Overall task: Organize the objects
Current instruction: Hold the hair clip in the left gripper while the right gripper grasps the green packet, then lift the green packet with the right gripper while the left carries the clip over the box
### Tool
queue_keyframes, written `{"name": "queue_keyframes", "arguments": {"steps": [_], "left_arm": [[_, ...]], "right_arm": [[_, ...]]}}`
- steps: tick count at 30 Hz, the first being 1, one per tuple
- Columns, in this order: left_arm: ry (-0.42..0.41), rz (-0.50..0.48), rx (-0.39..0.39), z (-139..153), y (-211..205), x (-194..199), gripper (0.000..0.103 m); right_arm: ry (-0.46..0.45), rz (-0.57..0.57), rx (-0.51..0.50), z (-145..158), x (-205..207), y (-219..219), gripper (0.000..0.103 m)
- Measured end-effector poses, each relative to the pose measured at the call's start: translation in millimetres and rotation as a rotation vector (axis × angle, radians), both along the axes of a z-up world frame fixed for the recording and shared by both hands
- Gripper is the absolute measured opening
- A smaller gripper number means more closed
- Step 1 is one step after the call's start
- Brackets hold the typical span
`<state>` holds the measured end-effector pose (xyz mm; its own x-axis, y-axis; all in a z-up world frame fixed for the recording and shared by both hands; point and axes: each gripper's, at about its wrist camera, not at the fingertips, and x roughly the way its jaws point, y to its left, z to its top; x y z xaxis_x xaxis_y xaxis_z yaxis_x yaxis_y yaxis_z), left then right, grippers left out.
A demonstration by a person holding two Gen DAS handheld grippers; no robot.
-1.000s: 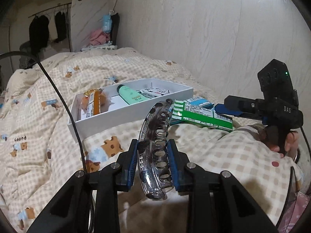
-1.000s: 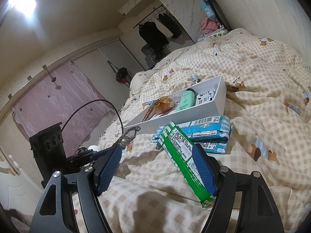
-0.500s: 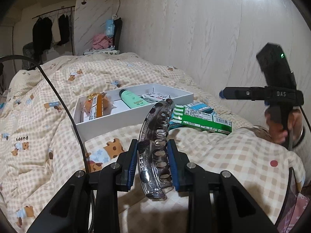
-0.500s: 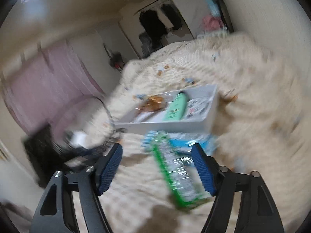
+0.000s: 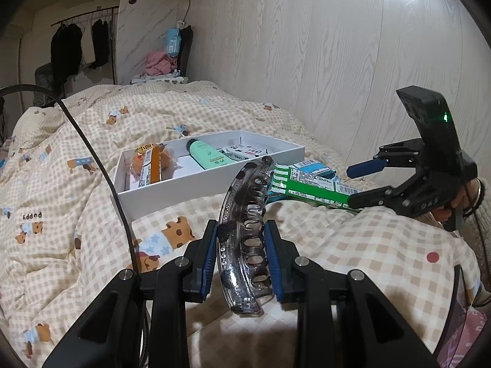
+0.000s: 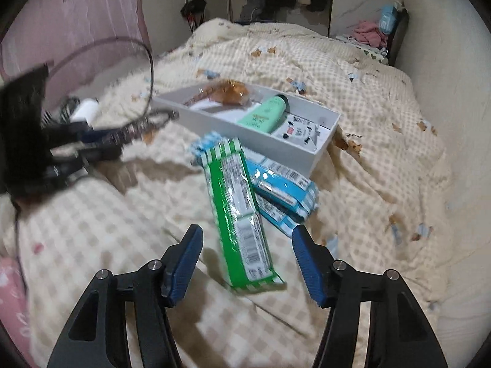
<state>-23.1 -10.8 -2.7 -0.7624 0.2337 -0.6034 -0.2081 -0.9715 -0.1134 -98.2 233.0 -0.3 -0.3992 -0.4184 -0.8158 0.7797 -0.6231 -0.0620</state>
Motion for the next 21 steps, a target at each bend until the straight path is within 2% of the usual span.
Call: {"name": "queue_keyframes", "arguments": {"steps": [2,6,9,11,13,17,21], "left_arm": [[-0.004,0.000,-0.001,-1,1,-1,0.033],[-0.007,0.000,0.004,0,-1,-1,0.033],[-0.006,0.000,0.004,0,-1,-1,0.033],[-0.010,0.001,0.004,-1,-1,-1,0.033],[-0.012,0.003,0.003,-1,-1,-1,0.033],[-0.012,0.003,0.005,-1,-1,-1,0.033],[-0.009,0.004,0.007,-1,-2,0,0.033]], "right_arm": [[0.070,-0.015,0.040,-1,1,-4,0.062],[0.064,0.021,0.054,-3,5,-11,0.062],[0.044,0.048,0.069,-9,9,-16,0.052],[0.024,0.060,0.072,-13,10,-19,0.038],[0.042,0.062,0.074,-14,14,-22,0.033],[0.072,0.047,0.011,1,16,-20,0.031],[0.030,0.051,-0.087,20,12,-26,0.031]]}}
